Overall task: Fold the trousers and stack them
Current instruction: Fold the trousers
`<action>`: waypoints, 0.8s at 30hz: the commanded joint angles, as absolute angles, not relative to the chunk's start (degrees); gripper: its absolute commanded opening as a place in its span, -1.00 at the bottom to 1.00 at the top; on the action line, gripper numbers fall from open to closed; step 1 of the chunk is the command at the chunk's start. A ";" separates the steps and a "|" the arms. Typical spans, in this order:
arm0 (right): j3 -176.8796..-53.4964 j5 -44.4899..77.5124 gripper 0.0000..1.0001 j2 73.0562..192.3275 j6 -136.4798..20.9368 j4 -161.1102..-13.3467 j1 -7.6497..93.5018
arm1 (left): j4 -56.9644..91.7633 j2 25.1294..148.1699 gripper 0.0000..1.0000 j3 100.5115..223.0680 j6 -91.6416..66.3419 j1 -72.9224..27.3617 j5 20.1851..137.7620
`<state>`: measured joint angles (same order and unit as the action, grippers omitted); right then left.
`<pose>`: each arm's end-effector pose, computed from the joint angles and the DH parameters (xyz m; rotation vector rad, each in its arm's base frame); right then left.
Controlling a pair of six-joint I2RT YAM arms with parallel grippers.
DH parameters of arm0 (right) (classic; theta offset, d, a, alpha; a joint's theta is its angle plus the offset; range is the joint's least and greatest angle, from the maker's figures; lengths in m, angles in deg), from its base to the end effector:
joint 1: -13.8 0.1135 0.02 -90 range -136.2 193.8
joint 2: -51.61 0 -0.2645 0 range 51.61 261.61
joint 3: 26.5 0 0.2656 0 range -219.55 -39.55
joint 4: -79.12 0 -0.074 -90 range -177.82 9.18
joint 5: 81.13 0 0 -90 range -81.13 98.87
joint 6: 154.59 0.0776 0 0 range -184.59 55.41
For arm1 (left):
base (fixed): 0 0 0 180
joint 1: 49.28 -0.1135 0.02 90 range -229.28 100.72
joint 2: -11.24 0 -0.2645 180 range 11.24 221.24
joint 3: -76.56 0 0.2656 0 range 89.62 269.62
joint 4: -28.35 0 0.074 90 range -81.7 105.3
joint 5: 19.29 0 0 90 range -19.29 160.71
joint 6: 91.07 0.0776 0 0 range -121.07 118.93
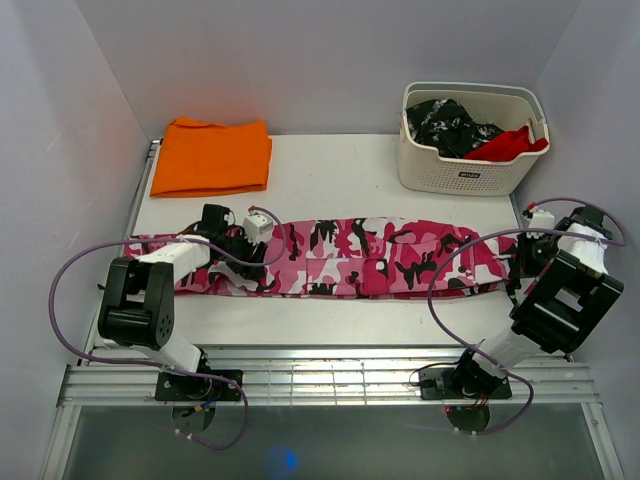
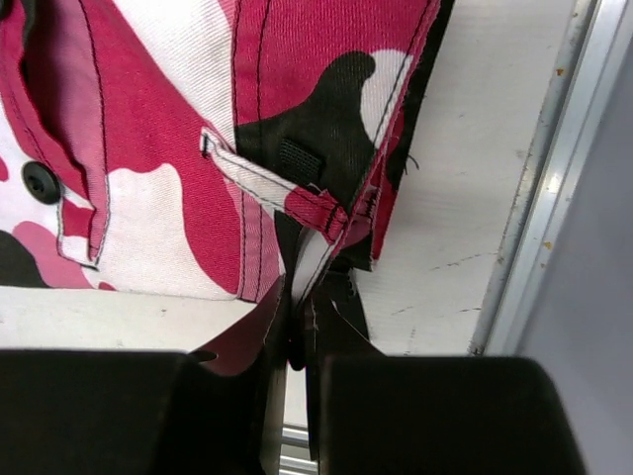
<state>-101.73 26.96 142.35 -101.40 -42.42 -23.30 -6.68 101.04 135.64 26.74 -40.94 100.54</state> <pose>0.2699 -0.1739 0.1649 -0.0543 2.7285 0.1161 0.2966 -0.0825 0.1135 0.9416 2.4089 -0.5841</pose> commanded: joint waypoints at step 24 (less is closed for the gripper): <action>-122.78 37.17 0.48 144.15 -104.58 -41.06 -2.83 | -1.36 98.68 0.69 157.90 16.09 -27.93 107.46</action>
